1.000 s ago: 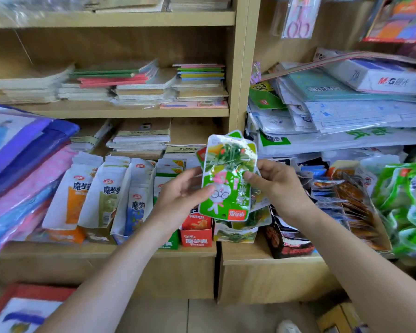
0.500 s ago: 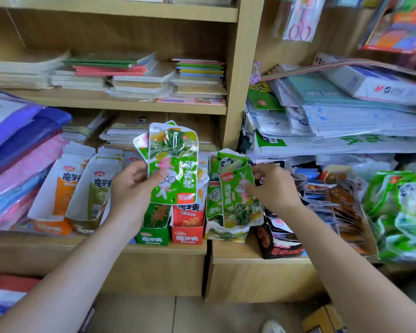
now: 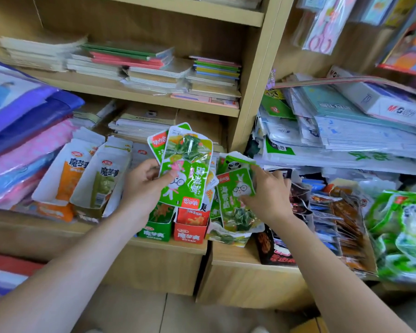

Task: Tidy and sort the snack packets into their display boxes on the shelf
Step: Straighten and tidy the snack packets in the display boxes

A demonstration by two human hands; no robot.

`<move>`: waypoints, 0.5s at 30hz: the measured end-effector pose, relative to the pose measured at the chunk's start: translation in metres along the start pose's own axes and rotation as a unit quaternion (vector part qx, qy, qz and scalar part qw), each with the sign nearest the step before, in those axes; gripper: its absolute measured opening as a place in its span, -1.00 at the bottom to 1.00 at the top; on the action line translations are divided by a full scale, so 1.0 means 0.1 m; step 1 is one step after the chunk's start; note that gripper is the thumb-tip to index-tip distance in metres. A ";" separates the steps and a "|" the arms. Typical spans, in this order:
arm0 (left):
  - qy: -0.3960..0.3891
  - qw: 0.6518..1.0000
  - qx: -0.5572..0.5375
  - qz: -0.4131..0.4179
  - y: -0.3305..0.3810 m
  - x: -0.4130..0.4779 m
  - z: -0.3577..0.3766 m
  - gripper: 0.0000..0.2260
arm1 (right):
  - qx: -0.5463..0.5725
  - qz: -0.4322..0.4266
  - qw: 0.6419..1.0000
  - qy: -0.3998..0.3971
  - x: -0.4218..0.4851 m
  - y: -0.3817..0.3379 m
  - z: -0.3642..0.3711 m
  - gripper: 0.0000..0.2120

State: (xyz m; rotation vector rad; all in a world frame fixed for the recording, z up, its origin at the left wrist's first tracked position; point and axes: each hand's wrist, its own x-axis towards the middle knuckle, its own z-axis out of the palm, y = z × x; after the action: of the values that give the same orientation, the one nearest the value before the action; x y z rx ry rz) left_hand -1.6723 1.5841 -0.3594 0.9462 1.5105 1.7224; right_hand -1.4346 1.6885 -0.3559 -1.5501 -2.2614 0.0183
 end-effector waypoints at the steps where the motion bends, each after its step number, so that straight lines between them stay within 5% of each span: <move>1: -0.004 1.000 0.002 -0.003 -0.01 0.00 0.01 -0.88 | 0.019 -0.003 1.000 -0.010 -0.01 0.01 0.02 -0.37; 6: -0.035 0.999 0.005 -0.012 -0.02 -0.03 0.08 -0.87 | 0.136 -0.014 0.989 -0.061 -0.04 0.06 -0.01 -0.62; 11: -0.053 0.998 0.012 -0.024 -0.04 -0.06 0.14 -0.89 | 0.283 0.039 0.958 -0.009 -0.05 0.22 -0.24 -0.78; 15: -0.059 0.998 0.002 -0.026 -0.01 -0.11 0.20 -0.87 | 0.555 0.081 0.827 0.030 -0.13 0.41 -0.49 -0.67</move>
State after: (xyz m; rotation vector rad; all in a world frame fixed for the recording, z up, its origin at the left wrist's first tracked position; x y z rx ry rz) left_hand -1.6493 1.5856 -0.3601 0.9853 1.4496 1.5987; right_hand -1.3775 1.6830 -0.3241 -1.0031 -1.4883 1.0978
